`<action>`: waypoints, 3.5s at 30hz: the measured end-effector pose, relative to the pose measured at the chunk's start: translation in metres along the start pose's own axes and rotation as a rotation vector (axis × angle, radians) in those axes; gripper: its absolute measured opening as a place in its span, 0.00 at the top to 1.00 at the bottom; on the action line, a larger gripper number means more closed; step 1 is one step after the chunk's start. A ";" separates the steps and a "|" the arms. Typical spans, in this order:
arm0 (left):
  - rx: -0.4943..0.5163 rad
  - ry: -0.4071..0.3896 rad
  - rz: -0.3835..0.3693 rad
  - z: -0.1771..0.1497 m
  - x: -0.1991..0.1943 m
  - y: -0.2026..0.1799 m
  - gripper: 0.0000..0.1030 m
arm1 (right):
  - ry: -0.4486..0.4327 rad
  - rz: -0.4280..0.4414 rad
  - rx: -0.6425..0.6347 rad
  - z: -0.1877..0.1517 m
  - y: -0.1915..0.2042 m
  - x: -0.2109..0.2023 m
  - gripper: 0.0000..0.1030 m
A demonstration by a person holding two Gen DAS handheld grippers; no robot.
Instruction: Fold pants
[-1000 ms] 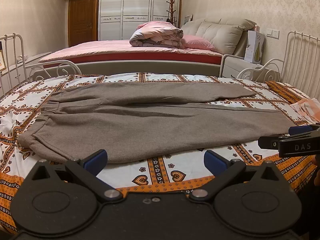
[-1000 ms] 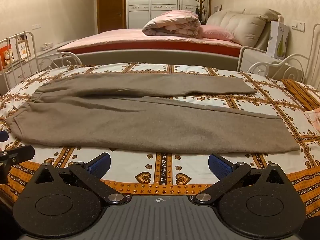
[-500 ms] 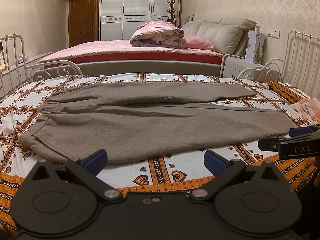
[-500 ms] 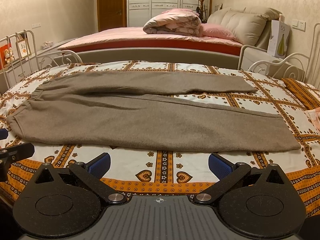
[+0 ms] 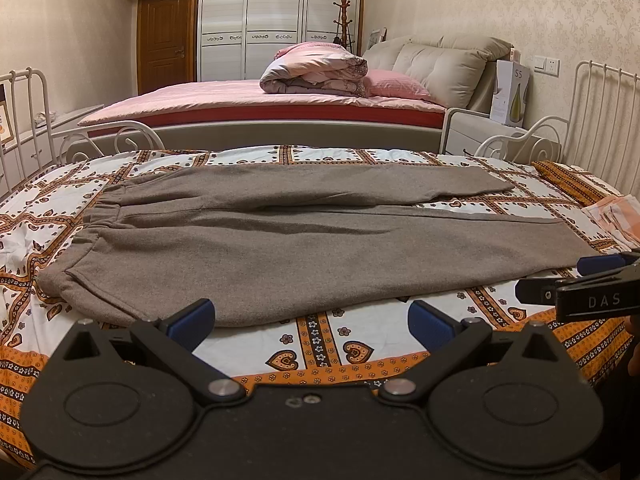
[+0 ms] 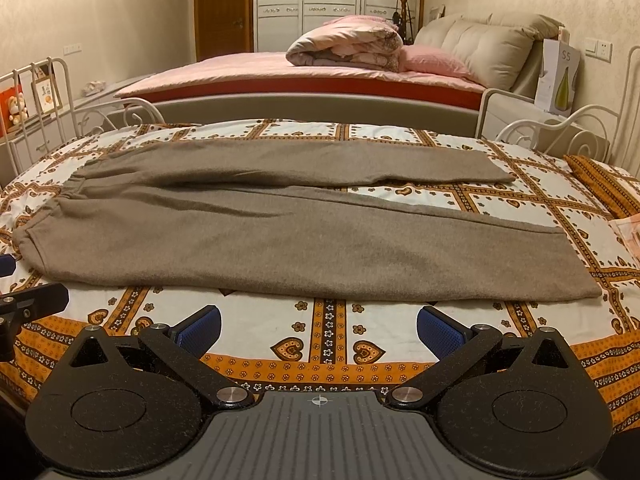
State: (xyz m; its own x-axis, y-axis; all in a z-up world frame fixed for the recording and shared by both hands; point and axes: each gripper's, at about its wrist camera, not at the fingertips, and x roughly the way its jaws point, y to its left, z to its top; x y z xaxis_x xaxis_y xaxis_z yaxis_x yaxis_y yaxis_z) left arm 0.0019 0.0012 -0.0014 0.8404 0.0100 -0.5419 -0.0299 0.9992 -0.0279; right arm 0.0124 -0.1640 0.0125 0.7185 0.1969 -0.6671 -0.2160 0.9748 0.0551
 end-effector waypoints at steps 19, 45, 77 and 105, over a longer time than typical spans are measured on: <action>0.005 0.002 0.000 -0.001 0.001 -0.001 0.06 | 0.000 -0.001 0.000 0.000 0.000 0.000 0.00; -0.032 0.014 0.018 0.008 0.002 0.012 0.06 | 0.006 0.042 0.001 0.008 -0.002 0.001 0.00; -0.013 0.252 0.165 0.147 0.315 0.330 0.53 | 0.081 0.368 -0.293 0.266 0.026 0.376 0.26; -0.072 0.004 -0.082 0.158 0.282 0.362 0.80 | 0.122 0.432 -0.512 0.267 0.046 0.389 0.95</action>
State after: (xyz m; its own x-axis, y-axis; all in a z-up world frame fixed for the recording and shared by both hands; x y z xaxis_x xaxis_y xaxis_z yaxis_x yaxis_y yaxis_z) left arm 0.3139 0.3717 -0.0320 0.8394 -0.0724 -0.5387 0.0002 0.9911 -0.1329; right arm 0.4585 -0.0150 -0.0457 0.4242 0.5146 -0.7452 -0.7740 0.6332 -0.0033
